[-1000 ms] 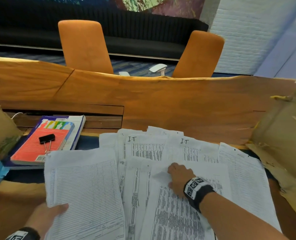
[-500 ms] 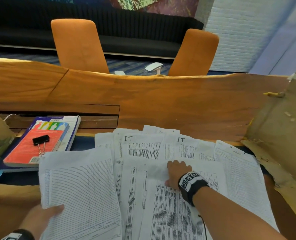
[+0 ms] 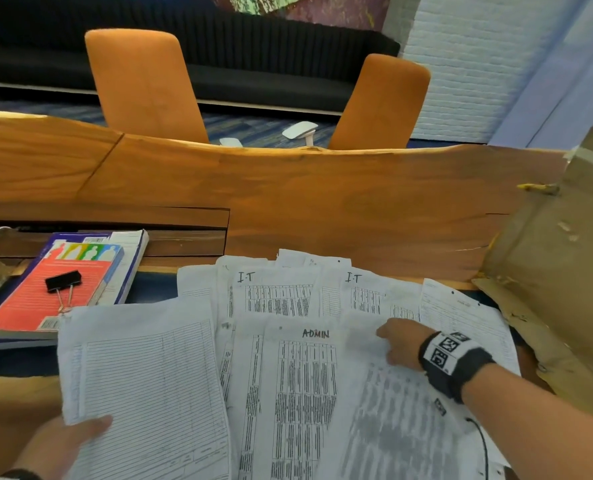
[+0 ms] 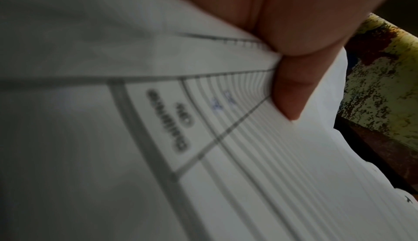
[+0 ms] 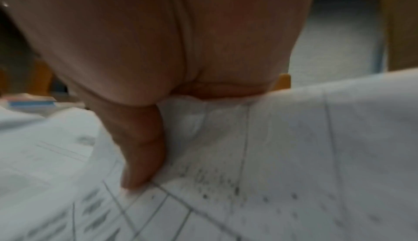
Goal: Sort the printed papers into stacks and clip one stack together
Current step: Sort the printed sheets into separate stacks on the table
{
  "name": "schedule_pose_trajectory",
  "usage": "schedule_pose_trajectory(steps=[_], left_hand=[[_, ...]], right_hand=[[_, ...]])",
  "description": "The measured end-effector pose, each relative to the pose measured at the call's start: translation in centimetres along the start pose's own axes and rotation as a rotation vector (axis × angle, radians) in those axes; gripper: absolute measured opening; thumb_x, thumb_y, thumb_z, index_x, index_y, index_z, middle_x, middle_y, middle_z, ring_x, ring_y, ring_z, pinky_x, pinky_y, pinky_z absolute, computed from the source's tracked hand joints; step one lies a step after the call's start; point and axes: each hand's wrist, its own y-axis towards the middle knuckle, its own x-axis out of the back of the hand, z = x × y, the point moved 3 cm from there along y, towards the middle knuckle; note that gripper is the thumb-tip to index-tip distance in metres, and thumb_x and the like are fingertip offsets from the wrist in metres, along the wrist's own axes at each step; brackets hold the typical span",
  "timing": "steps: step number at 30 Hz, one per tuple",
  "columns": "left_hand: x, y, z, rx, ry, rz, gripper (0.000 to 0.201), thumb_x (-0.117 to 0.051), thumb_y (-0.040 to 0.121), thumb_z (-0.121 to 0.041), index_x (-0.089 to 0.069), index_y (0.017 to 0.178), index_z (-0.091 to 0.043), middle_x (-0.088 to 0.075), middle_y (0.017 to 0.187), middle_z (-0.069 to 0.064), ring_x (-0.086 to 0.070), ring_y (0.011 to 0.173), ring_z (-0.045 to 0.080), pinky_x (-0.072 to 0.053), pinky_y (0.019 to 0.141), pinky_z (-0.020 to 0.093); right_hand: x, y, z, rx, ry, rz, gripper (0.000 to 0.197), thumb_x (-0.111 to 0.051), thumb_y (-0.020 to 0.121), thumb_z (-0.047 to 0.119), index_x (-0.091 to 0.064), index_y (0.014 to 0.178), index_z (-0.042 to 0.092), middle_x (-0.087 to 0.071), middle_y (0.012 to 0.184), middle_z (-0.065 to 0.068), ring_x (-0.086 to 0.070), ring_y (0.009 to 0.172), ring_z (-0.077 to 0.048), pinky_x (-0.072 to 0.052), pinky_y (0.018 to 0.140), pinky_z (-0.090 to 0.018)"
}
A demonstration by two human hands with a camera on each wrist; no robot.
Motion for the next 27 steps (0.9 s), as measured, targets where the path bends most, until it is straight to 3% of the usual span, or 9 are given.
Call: schedule_pose_trajectory(steps=[3, 7, 10, 15, 18, 20, 22, 24, 27], left_hand=[[1.0, 2.2, 1.6, 0.042, 0.003, 0.016, 0.069, -0.094, 0.044, -0.015, -0.069, 0.107, -0.004, -0.072, 0.106, 0.017, -0.065, 0.103, 0.043, -0.044, 0.097, 0.060], [2.3, 5.1, 3.5, 0.043, 0.018, -0.001, 0.082, -0.096, 0.041, -0.017, -0.065, 0.117, -0.006, -0.069, 0.113, 0.019, -0.063, 0.105, 0.042, -0.043, 0.098, 0.059], [1.4, 4.5, 2.6, -0.015, 0.055, -0.019, 0.092, -0.093, 0.051, -0.006, -0.052, 0.134, -0.001, -0.060, 0.126, 0.022, -0.056, 0.116, 0.043, -0.038, 0.103, 0.057], [-0.2, 0.4, 0.3, 0.005, 0.140, -0.070, 0.060, -0.084, 0.067, 0.001, -0.059, 0.121, 0.005, -0.062, 0.119, 0.028, -0.058, 0.112, 0.045, -0.040, 0.103, 0.056], [0.1, 0.7, 0.6, -0.004, 0.127, -0.107, 0.066, -0.088, 0.059, 0.000, -0.061, 0.120, 0.005, -0.061, 0.122, 0.028, -0.058, 0.111, 0.046, -0.038, 0.104, 0.059], [-0.1, 0.6, 0.4, -0.024, 0.091, -0.084, 0.065, -0.090, 0.055, -0.006, -0.064, 0.114, 0.001, -0.065, 0.117, 0.025, -0.060, 0.108, 0.044, -0.039, 0.103, 0.060], [-0.8, -1.3, -0.7, -0.046, 0.070, -0.085, 0.055, -0.086, 0.061, -0.003, -0.065, 0.112, 0.002, -0.066, 0.114, 0.024, -0.059, 0.109, 0.043, -0.039, 0.103, 0.059], [-1.3, -3.2, -2.2, -0.107, 0.028, -0.100, 0.046, -0.081, 0.067, 0.000, -0.064, 0.110, 0.004, -0.066, 0.110, 0.024, -0.060, 0.106, 0.043, -0.040, 0.102, 0.057], [-2.2, -6.6, -5.4, -0.234, -0.058, -0.075, 0.027, -0.075, 0.073, 0.002, -0.066, 0.098, 0.006, -0.071, 0.090, 0.021, -0.066, 0.088, 0.040, -0.049, 0.091, 0.052]], right_hand=[[-0.2, 1.8, -2.5, -0.111, -0.021, -0.087, 0.060, -0.057, 0.089, 0.017, -0.044, 0.146, 0.027, -0.035, 0.151, 0.003, -0.043, 0.133, -0.024, -0.038, 0.111, -0.040], [-2.2, 3.2, -2.1, -0.158, -0.034, -0.057, 0.049, -0.058, 0.089, 0.020, -0.049, 0.137, 0.023, -0.044, 0.135, -0.004, -0.051, 0.121, -0.029, -0.043, 0.103, -0.044], [-2.2, 3.2, -1.5, -0.167, -0.065, -0.140, 0.044, -0.059, 0.088, 0.021, -0.048, 0.131, 0.022, -0.049, 0.128, -0.004, -0.051, 0.117, -0.027, -0.043, 0.100, -0.043], [-1.4, 2.3, -1.2, -0.207, 0.000, -0.216, 0.042, -0.058, 0.086, 0.015, -0.039, 0.123, 0.022, -0.058, 0.116, -0.002, -0.054, 0.107, -0.025, -0.044, 0.095, -0.042], [-1.1, 1.3, -0.4, -0.143, -0.022, -0.163, 0.028, -0.053, 0.089, 0.011, -0.052, 0.114, 0.022, -0.060, 0.113, -0.002, -0.057, 0.104, -0.023, -0.049, 0.091, -0.038], [-0.7, 0.4, 0.1, -0.070, 0.076, -0.113, 0.015, -0.052, 0.089, 0.008, -0.055, 0.093, 0.022, -0.061, 0.100, 0.000, -0.059, 0.090, -0.018, -0.052, 0.078, -0.030], [0.5, -1.4, 1.1, 0.017, 0.155, -0.050, 0.013, -0.054, 0.086, 0.008, -0.057, 0.083, 0.020, -0.061, 0.091, 0.002, -0.059, 0.080, -0.015, -0.054, 0.069, -0.028], [2.3, -3.8, 2.2, 0.119, 0.162, -0.026, 0.012, -0.053, 0.082, 0.008, -0.061, 0.084, 0.017, -0.063, 0.088, 0.002, -0.061, 0.081, -0.017, -0.054, 0.070, -0.033], [6.7, -8.0, 3.9, 0.263, 0.160, -0.051, 0.015, -0.049, 0.075, 0.008, -0.055, 0.069, 0.020, -0.059, 0.074, 0.008, -0.059, 0.074, -0.008, -0.046, 0.061, -0.026]])
